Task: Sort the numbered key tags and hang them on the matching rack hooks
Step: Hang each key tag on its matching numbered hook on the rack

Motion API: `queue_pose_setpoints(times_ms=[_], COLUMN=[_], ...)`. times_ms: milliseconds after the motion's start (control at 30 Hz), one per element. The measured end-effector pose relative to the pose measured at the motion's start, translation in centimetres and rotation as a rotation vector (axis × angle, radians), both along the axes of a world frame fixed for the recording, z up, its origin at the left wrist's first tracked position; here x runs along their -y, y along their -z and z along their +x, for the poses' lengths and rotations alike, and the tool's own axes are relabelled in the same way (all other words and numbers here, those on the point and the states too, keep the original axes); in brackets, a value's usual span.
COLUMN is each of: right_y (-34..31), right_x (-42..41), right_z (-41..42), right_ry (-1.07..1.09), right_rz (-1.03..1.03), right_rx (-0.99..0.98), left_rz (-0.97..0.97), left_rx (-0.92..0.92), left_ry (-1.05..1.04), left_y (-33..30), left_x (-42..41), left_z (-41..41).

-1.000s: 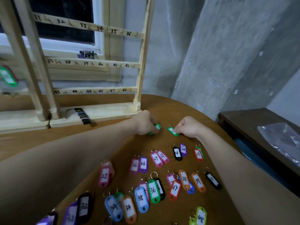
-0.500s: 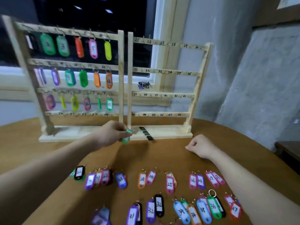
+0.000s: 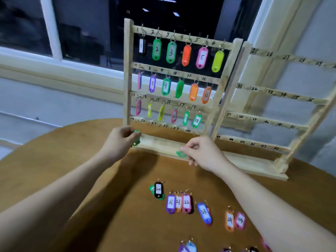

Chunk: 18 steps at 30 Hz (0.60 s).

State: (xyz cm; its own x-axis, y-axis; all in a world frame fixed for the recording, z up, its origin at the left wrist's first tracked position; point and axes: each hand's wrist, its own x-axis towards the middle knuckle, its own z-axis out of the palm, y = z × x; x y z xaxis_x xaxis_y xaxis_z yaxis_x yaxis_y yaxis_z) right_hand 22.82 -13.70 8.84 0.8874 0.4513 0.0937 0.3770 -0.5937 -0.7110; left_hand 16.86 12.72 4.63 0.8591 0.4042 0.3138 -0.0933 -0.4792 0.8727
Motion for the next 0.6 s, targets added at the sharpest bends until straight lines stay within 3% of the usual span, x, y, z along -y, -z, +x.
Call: queue_pose_setpoints(times_ms=[333,600], right_y=[0.4,-1.3], right_x=[-8.5,-12.0], right_z=[-0.5,1.0], right_ry=[-0.185,-0.122], right_rz=[0.140,0.164], right_rx=[-0.151,0.038], left_rz=[0.080,0.218], left_rx=[0.316,0.408], left_ry=[-0.264,-0.297], left_y=[2.6,3.4], left_x=[-1.4,-2.8], left_z=[2.8,4.3])
